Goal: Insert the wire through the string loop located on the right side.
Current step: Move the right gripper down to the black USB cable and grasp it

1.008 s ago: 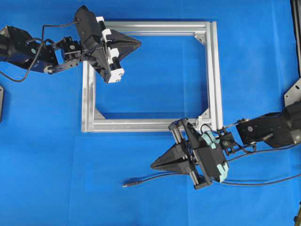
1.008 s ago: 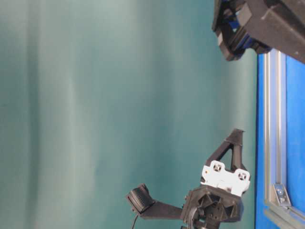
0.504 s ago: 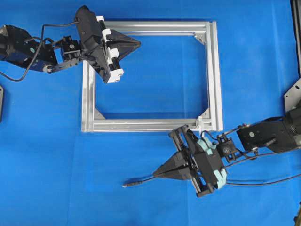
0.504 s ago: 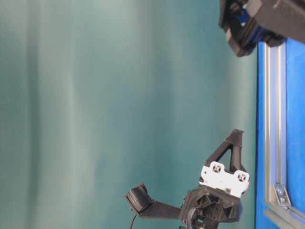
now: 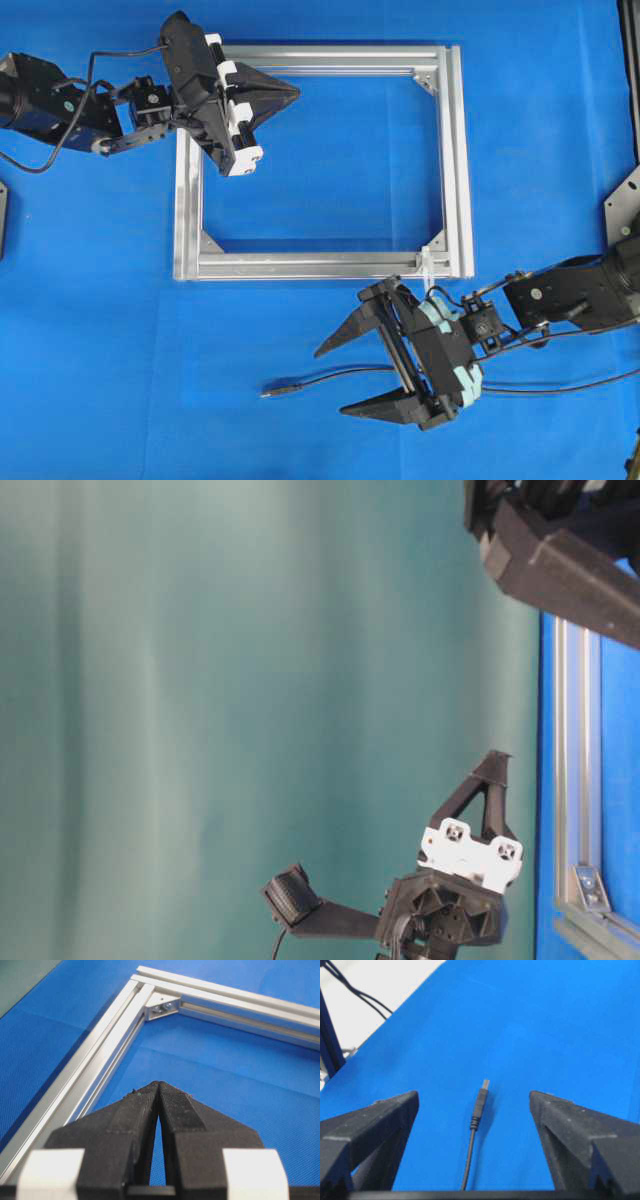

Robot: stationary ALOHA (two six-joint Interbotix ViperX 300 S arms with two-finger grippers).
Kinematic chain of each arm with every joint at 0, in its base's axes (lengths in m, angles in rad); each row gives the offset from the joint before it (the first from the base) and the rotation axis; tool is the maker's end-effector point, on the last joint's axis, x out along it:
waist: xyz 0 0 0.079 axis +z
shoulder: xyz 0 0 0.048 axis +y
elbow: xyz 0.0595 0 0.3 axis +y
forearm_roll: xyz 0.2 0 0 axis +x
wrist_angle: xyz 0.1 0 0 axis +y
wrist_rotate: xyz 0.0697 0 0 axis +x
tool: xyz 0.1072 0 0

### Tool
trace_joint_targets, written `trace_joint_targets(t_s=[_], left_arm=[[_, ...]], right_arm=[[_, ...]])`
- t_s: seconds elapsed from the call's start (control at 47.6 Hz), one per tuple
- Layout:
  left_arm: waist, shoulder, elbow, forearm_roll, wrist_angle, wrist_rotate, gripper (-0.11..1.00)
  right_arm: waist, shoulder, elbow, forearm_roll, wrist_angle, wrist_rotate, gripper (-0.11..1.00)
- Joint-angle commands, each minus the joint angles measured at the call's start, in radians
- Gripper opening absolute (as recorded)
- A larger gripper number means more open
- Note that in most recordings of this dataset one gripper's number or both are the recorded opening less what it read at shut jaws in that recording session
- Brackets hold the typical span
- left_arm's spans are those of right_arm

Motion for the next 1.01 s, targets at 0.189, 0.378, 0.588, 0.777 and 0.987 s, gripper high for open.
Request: trace_joint_targets(t_s=[0.189, 0.378, 0.588, 0.777, 0.987], left_arm=[[0.003, -0.028, -0.02, 0.003, -0.006, -0.003, 0.0], [0.003, -0.029, -0.017, 0.003, -0.005, -0.003, 0.0], [0.003, -0.031, -0.014, 0.003, -0.005, -0.002, 0.0], [0.003, -0.031, -0.012, 0.005, -0.002, -0.002, 0.0], [0.003, -0.031, -0.012, 0.003, 0.002, -0.002, 0.0]], right_arm=[[0.006, 0.037, -0.044, 0.02, -0.006, 0.003, 0.87], [0.006, 0.107, -0.071, 0.057, -0.018, 0.005, 0.87], [0.018, 0.192, -0.091, 0.127, -0.072, 0.006, 0.87], [0.04, 0.238, -0.101, 0.178, -0.1, 0.006, 0.86], [0.044, 0.249, -0.106, 0.193, -0.098, 0.006, 0.86]])
